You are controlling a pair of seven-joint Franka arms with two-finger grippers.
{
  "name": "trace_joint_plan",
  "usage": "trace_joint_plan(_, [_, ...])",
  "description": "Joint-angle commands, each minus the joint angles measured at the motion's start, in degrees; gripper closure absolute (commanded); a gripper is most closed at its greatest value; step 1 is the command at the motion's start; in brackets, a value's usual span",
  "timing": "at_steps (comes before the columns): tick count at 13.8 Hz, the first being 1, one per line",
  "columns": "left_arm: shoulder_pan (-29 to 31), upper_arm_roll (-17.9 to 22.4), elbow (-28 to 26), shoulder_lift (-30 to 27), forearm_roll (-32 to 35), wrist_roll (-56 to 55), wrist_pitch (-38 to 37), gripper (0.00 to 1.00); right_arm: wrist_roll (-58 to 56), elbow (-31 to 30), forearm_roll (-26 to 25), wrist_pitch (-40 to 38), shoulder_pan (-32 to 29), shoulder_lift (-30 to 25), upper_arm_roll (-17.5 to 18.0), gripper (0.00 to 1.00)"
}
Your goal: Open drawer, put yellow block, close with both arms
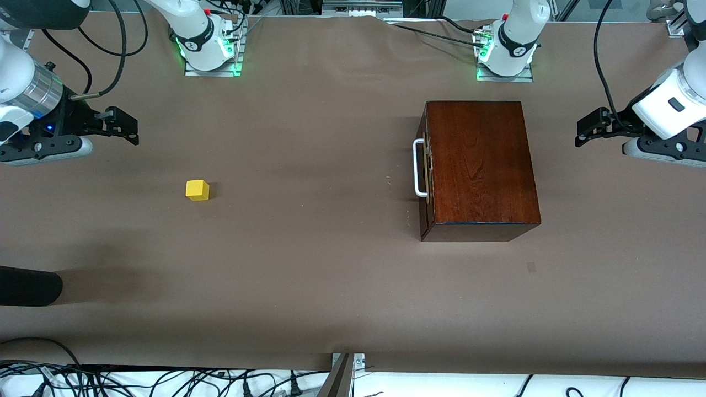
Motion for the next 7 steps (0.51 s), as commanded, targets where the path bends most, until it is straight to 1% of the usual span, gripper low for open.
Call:
trace_joint_plan(1, [-0.1, -0.1, 0.1, -0.1, 1.2, 0.2, 0.0, 0.00, 0.8, 1.4, -0.9, -0.4, 0.4, 0.4, -0.2, 0.00])
trace_joint_plan(7, [-0.4, -0.2, 1.8, 1.1, 1.2, -0.1, -0.3, 0.00, 0.8, 1.4, -0.8, -0.4, 0.4, 0.4, -0.2, 0.00])
